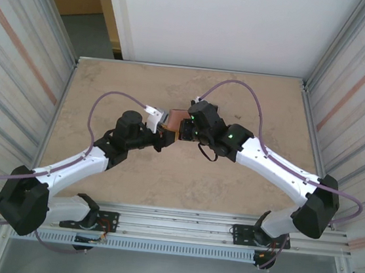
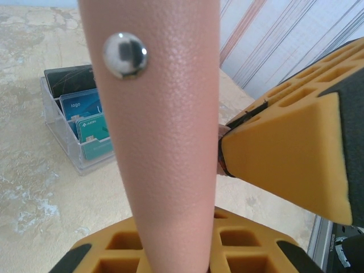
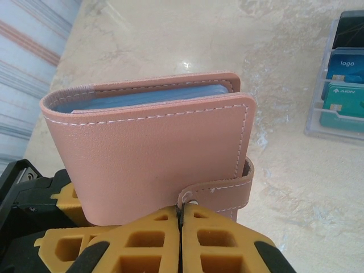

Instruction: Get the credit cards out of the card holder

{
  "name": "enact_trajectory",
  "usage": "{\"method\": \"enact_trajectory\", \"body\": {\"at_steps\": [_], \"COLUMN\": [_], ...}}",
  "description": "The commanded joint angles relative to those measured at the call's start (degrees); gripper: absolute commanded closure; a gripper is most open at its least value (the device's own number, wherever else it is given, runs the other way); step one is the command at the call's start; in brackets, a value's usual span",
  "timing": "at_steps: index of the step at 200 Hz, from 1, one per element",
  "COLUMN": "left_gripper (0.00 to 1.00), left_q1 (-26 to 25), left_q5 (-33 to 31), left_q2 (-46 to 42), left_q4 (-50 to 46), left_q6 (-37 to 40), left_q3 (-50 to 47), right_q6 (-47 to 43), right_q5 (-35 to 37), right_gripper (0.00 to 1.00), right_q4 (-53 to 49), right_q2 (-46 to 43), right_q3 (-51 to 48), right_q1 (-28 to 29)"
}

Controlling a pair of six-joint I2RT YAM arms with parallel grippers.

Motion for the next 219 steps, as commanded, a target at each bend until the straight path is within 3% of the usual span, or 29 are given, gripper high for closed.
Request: {"method": "enact_trajectory", "body": {"at_steps": [1,219], "left_gripper": [1.0,1.0], "left_q1": [-0.42,0.02], "left_q5": [0.06,0.21], "left_q2": [-0.85,-1.23], "left_q4": [1.79,1.24], "left_q6": [-0.49,-0.44], "left_q3": [0.49,0.61], "right_q6": [0.69,0.91], "right_q5": [4.21,3.86], "right_gripper": [0.94,0.99], "right_q4": [-1.3,-0.48], "right_q2": [-2.1,-3.83], "right_q3": [-1.15,-2.64], "right_q1": [-0.61,-1.93]}}
